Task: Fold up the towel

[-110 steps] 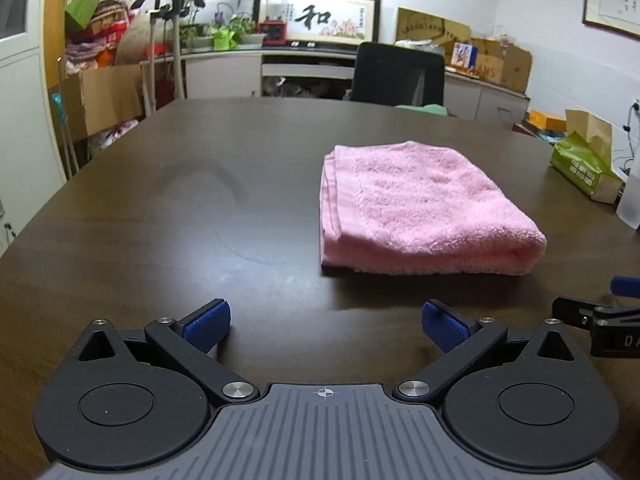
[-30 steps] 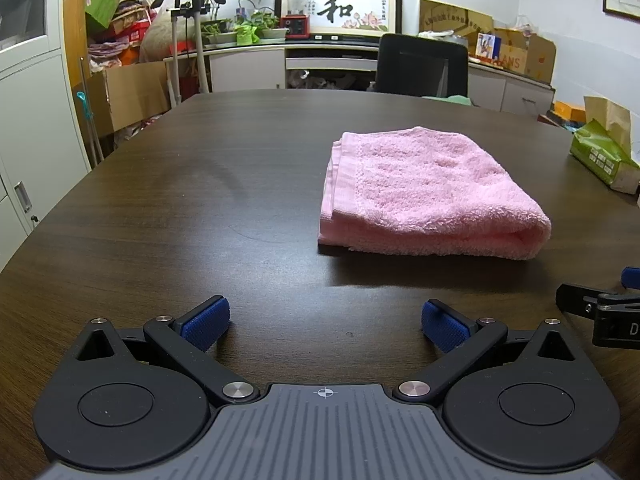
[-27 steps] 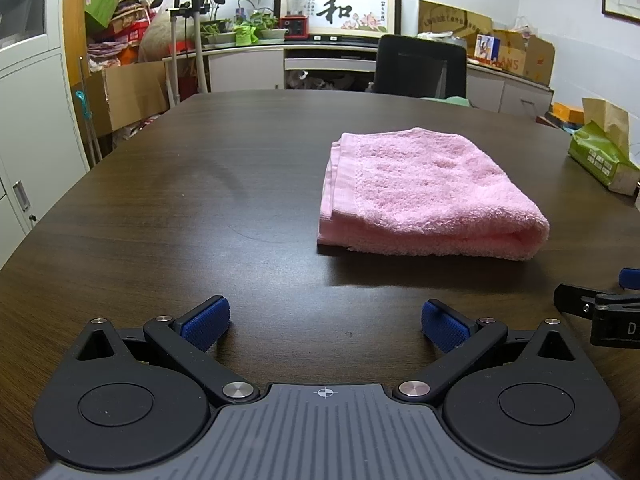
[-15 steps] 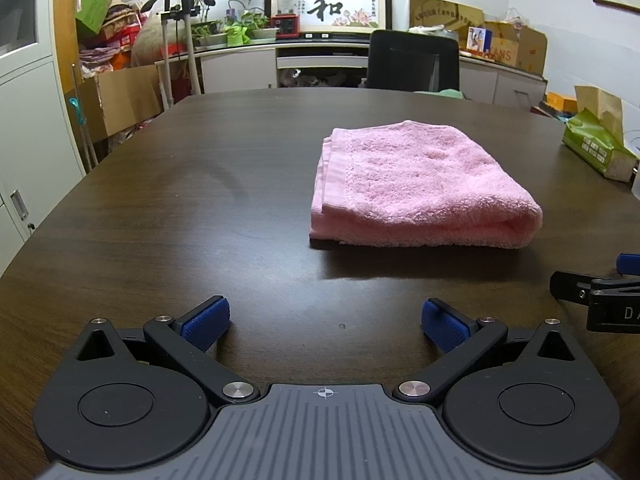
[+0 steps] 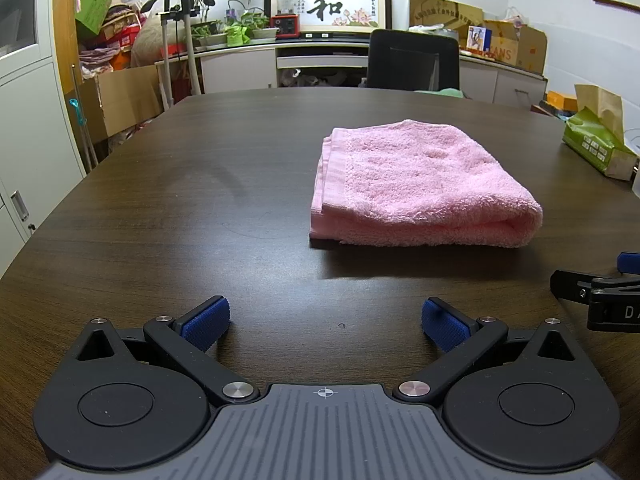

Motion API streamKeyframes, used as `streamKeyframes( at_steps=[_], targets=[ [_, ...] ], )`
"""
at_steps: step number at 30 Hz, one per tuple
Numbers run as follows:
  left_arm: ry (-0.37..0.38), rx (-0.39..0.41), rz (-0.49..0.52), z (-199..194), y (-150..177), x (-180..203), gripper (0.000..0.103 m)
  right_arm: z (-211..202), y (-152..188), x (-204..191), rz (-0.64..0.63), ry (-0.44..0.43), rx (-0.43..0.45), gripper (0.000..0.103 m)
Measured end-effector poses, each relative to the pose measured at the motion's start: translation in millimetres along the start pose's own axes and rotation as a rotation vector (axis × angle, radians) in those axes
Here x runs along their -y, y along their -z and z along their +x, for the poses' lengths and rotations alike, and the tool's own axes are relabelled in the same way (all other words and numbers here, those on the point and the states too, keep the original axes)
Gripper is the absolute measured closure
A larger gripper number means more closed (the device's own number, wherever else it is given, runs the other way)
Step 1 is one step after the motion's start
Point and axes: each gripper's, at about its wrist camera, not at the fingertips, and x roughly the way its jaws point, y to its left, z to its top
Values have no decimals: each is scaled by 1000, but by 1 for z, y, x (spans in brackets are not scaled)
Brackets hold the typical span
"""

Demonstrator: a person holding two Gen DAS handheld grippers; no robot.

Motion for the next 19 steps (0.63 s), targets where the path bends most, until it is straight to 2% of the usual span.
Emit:
streamKeyframes(
  at_steps=[19],
  targets=[
    [-1,0,4,1,1,1,0,0,0,0,0,0,0,0]
  ],
)
